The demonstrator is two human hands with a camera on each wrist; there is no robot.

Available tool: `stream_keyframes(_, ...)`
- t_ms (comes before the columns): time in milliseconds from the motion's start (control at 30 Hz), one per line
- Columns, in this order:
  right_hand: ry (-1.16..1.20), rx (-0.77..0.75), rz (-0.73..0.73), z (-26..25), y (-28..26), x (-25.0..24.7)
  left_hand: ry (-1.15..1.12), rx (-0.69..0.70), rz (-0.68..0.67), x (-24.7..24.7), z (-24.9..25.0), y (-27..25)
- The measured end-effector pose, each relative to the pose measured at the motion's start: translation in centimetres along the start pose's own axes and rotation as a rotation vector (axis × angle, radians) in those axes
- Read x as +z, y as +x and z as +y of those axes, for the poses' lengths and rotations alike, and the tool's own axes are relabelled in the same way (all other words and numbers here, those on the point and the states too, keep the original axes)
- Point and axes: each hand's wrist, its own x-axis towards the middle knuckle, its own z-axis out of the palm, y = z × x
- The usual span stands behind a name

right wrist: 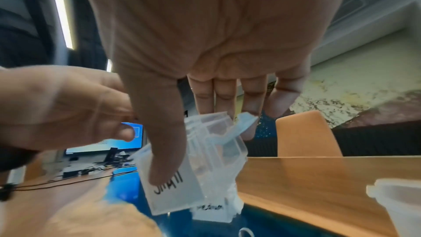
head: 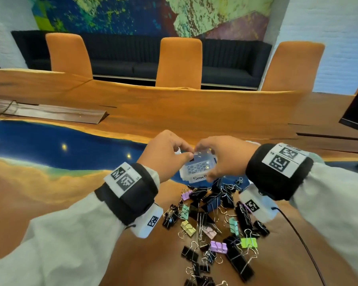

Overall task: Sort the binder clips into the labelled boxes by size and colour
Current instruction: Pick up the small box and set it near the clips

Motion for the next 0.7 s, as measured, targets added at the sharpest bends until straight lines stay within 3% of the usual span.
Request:
stream_keyframes(200,0.108,-0.001,-0.039,0.5,-0.7,0.4,0.067,-0.058,-0.136,1.1,0.1,0.6)
stream_keyframes(433,0.017,0.073,0.002,2.7,2.6,1.1,-0.043,-0.049,0.065,-0.4,-1.9,0.4)
stream_keyframes(700,-0.087,0.274,0.003,5.4,8.7,0.9,-0.107,-0.166,0.017,-1.7,-2.7,-1.8)
